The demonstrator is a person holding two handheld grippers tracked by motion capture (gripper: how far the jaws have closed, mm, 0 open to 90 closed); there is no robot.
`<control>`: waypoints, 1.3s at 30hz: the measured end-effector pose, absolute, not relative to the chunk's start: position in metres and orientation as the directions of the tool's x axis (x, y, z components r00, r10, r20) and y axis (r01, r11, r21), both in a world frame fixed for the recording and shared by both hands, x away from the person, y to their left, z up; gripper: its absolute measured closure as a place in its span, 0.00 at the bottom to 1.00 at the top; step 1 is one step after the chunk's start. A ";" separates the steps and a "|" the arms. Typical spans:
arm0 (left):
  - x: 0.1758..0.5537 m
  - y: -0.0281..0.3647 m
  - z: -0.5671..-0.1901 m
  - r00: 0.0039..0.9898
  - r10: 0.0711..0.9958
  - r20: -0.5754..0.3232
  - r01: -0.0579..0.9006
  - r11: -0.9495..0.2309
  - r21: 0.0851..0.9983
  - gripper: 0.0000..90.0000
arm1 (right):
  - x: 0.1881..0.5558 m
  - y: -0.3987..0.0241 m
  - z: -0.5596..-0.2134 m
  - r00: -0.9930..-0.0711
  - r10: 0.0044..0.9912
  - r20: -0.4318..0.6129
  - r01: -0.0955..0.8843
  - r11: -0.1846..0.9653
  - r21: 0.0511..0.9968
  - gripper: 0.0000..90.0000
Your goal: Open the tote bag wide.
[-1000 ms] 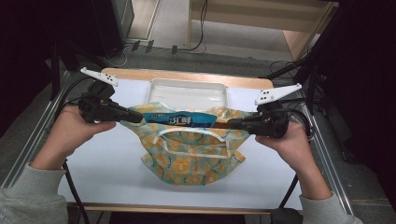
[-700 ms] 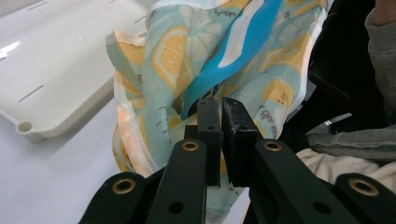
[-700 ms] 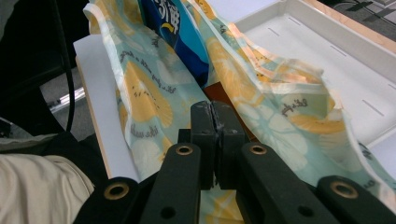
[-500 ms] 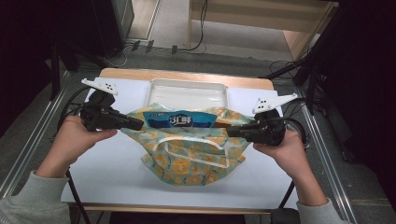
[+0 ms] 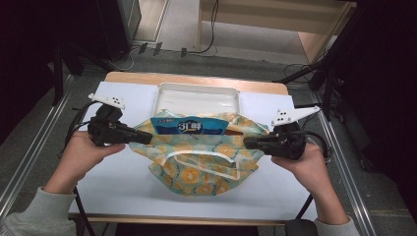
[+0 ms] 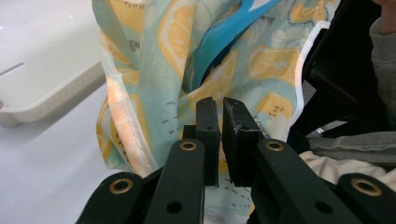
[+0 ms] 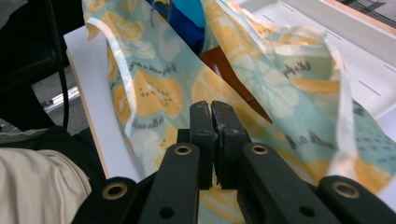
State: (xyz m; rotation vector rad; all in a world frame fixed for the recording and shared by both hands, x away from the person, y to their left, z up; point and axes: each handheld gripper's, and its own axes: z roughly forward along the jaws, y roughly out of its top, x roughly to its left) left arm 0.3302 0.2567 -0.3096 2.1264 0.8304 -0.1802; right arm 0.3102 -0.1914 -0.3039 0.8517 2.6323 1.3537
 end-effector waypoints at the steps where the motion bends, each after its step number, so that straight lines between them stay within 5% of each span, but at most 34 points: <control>1: 0.330 0.257 -0.311 0.771 0.502 -0.393 0.618 -0.438 0.653 0.95 | 0.310 -0.193 -0.305 -0.844 0.501 0.191 0.447 0.461 0.767 0.99; 29: 0.328 0.262 -0.354 0.756 0.507 -0.414 0.634 -0.413 0.654 0.92 | 0.312 -0.195 -0.357 -0.825 0.507 0.249 0.497 0.443 0.746 0.99; 39: 0.326 0.262 -0.366 0.760 0.504 -0.411 0.630 -0.415 0.656 0.79 | 0.313 -0.196 -0.366 -0.818 0.508 0.269 0.514 0.436 0.739 0.98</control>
